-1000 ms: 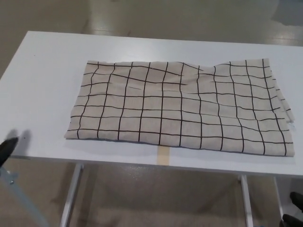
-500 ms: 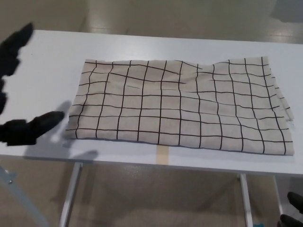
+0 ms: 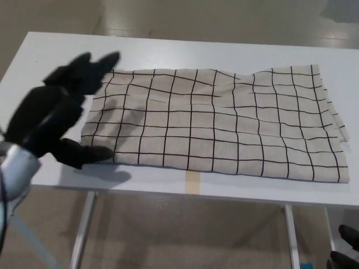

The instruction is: Use the left hand to fold a white towel with checkered patterns in half.

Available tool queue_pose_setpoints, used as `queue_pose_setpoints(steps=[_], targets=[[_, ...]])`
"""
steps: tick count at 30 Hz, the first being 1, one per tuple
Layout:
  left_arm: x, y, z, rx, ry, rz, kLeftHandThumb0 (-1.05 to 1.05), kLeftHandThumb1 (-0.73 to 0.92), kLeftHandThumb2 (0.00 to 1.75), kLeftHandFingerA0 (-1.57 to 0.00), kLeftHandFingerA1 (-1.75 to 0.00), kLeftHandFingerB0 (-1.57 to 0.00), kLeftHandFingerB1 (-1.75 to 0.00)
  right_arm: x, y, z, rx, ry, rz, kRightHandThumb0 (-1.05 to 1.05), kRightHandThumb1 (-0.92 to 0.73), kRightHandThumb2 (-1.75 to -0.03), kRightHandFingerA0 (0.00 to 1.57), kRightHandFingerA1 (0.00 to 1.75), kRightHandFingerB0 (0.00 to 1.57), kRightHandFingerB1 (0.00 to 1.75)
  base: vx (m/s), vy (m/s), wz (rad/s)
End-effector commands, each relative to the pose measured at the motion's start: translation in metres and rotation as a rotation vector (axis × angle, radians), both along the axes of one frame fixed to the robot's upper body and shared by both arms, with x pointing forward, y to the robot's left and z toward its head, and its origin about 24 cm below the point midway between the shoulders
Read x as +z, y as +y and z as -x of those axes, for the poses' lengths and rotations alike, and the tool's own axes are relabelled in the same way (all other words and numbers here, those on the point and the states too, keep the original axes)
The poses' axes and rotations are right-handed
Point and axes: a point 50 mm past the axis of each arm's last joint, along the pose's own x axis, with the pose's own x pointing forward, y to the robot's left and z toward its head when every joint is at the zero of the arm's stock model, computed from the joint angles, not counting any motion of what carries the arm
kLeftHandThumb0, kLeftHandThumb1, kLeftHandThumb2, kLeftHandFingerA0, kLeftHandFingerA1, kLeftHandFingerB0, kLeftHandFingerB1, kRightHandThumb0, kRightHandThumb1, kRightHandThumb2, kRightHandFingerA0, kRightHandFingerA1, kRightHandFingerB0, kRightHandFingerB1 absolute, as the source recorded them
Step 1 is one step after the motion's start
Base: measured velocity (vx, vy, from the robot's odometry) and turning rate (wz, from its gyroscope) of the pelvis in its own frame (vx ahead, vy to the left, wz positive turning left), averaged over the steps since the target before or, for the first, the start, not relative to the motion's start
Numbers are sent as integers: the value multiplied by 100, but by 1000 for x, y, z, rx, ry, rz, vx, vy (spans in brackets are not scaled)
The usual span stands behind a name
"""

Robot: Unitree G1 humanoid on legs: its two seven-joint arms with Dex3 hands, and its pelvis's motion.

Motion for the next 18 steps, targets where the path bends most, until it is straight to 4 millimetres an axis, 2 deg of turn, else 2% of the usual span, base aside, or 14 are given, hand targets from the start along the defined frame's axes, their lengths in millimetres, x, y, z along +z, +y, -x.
queue_pose_setpoints(steps=[1,2,5,10,11,13,18], targets=[[-24,-15,-19,27,83,-386,-28,21,58,0,-6,0,-17,1,-1,2,13,-28,33,-20,-65,-59,45,53,43,45,0,0,0],[-25,-18,-20,23,86,-399,-25,41,59,0,0,0,0,1,0,2,13,-30,35,-21,-65,-59,45,53,43,45,0,0,0],[-31,-26,-26,20,104,-429,-25,41,59,0,0,0,-3,1,0,2,19,-32,45,-21,-65,-59,45,53,43,45,0,0,0],[-39,-28,-31,26,123,-448,-25,41,59,0,0,0,-3,-1,0,4,25,-32,47,-21,-65,-60,45,53,43,45,0,0,0],[-47,-29,-38,51,163,-488,-25,42,59,0,-1,0,-4,-2,-1,6,30,-30,49,-22,-65,-59,45,53,43,46,0,0,0],[-52,-29,-42,68,183,-511,-26,42,59,0,-1,0,-4,-2,-1,7,33,-27,50,-22,-65,-59,45,53,43,46,0,0,0],[-58,-30,-50,107,206,-538,-29,43,60,0,0,0,-1,-3,0,7,41,-29,60,-22,-65,-59,46,53,44,46,0,0,0]])
